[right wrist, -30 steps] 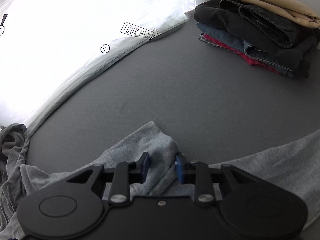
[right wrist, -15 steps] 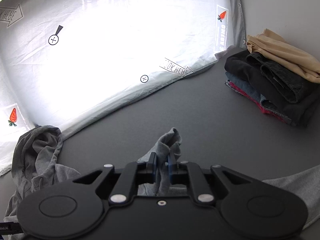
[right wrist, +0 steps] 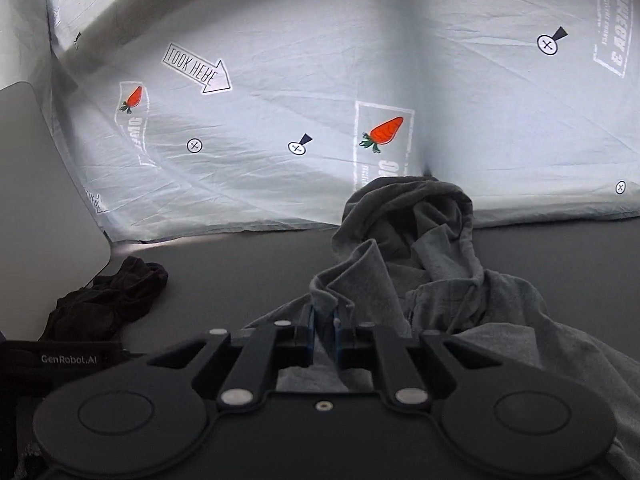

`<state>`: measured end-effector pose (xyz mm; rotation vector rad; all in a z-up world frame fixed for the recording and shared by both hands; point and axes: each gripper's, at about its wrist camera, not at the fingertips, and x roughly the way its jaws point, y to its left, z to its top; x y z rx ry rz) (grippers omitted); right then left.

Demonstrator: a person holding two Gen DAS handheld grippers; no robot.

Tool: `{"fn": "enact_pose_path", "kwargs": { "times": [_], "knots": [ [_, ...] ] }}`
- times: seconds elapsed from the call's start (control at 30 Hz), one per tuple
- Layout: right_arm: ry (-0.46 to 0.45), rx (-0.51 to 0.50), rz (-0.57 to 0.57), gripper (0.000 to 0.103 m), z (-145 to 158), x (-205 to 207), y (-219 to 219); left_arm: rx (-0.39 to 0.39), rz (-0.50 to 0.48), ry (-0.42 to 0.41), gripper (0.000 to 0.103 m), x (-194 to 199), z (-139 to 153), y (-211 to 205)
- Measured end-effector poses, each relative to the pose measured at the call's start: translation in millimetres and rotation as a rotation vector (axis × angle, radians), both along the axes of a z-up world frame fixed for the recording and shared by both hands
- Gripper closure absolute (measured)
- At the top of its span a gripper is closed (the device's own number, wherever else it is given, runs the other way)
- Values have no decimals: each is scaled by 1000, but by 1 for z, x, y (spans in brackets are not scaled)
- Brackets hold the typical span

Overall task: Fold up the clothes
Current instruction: 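Open the right gripper and withdraw both grippers from the folded hoodie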

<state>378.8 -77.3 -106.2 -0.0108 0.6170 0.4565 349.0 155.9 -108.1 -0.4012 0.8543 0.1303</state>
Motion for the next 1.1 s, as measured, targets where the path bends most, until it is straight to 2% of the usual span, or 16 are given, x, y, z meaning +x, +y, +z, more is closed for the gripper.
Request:
{"fn": "enact_pose_path", "kwargs": {
  "times": [0.07,0.13,0.2,0.27,0.33,0.4,0.5,0.57,0.67,0.77,0.87,1.0,1.1],
  "knots": [
    [25,-127,89,89,-23,-5,35,7,21,8,7,-12,-1,8],
    [52,-195,122,56,-42,-10,50,-15,28,17,7,-21,-4,13],
    [86,-215,120,54,-46,-15,50,-30,18,16,7,-27,-4,13],
    [90,-179,90,50,-34,-22,33,-32,-15,9,7,-30,-3,7],
    [70,-143,39,38,-19,-30,11,-29,-60,2,7,-28,-2,-3],
    [44,-149,-34,35,-11,-40,-11,-25,-113,-6,7,-26,-1,-17],
    [48,-221,-177,35,-15,-50,-43,-11,-198,-20,7,-20,0,-38],
    [65,-264,-266,35,-21,-58,-66,24,-256,-30,7,-14,-1,-54],
    [61,-368,-344,35,-34,-66,-86,121,-323,-41,7,4,-5,-75],
    [52,-443,-370,34,-44,-64,-94,226,-340,-38,6,29,-14,-90],
    [43,-474,-385,27,-51,-52,-95,368,-351,3,6,55,-32,-103],
    [56,-561,-362,26,-71,-25,-86,402,-339,40,6,76,-46,-99],
    [45,-608,-356,25,-82,-12,-82,393,-318,54,6,81,-50,-89]
  ]
}}
